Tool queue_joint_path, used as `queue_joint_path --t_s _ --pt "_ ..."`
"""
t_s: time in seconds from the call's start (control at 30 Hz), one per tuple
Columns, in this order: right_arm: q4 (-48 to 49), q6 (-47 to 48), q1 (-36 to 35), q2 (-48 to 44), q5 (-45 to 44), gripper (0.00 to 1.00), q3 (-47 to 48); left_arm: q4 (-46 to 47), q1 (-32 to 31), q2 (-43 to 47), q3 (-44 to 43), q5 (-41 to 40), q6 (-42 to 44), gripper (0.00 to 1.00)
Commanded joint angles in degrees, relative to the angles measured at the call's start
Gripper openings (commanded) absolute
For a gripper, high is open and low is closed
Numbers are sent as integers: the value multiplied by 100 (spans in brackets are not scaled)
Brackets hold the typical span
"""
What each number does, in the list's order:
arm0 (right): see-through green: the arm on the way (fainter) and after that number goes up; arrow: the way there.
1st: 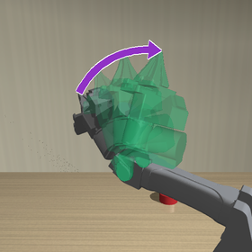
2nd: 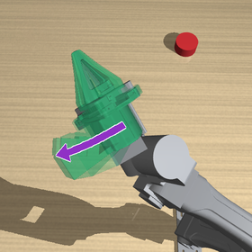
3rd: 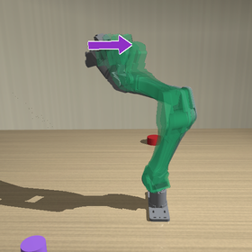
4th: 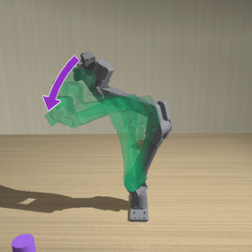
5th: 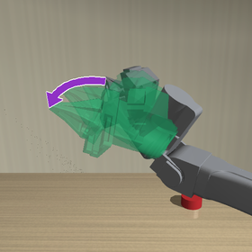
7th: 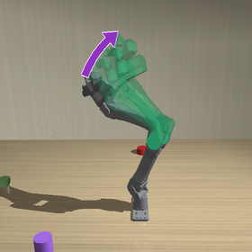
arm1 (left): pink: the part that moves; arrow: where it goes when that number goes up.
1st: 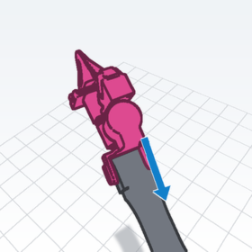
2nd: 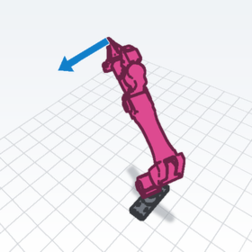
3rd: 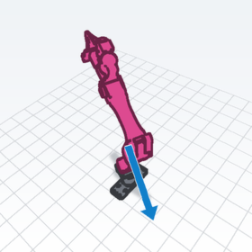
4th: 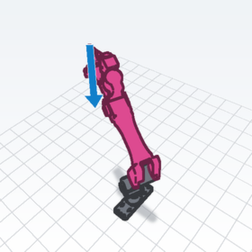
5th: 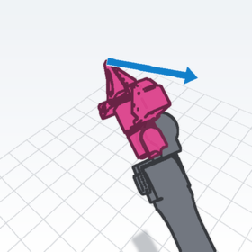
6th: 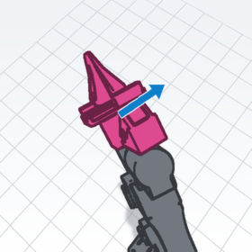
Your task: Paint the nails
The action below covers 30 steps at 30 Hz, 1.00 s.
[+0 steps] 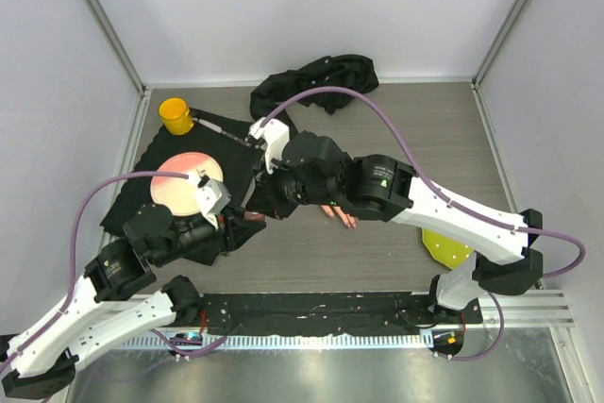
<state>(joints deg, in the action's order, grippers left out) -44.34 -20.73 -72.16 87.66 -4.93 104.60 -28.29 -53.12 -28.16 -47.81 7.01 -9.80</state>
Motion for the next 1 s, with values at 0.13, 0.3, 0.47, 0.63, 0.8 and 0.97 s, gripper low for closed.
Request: queue_joint_path --t_s 0.13,0.3,0.47,0.63,0.8,0.97 --pt "864 778 -26 -451 2439 1 -457 534 21 83 -211 2055 -320 0" --pt "1621 1414 -35 -750 4448 1 -1284 1063 21 276 -193 2992 -848 0" --pt "1639 1335 -44 -820 3738 1 -1310 458 21 469 -378 2210 -611 0" --pt "1454 1037 -35 -759 2928 13 -1117 211 21 329 -422 1568 -479 0" --pt "1296 755 -26 -724 2541 27 -1012 87 21 153 -334 1304 -329 0" --pt "1015 562 -35 -741 1954 51 -819 166 13 223 -150 1172 -241 0"
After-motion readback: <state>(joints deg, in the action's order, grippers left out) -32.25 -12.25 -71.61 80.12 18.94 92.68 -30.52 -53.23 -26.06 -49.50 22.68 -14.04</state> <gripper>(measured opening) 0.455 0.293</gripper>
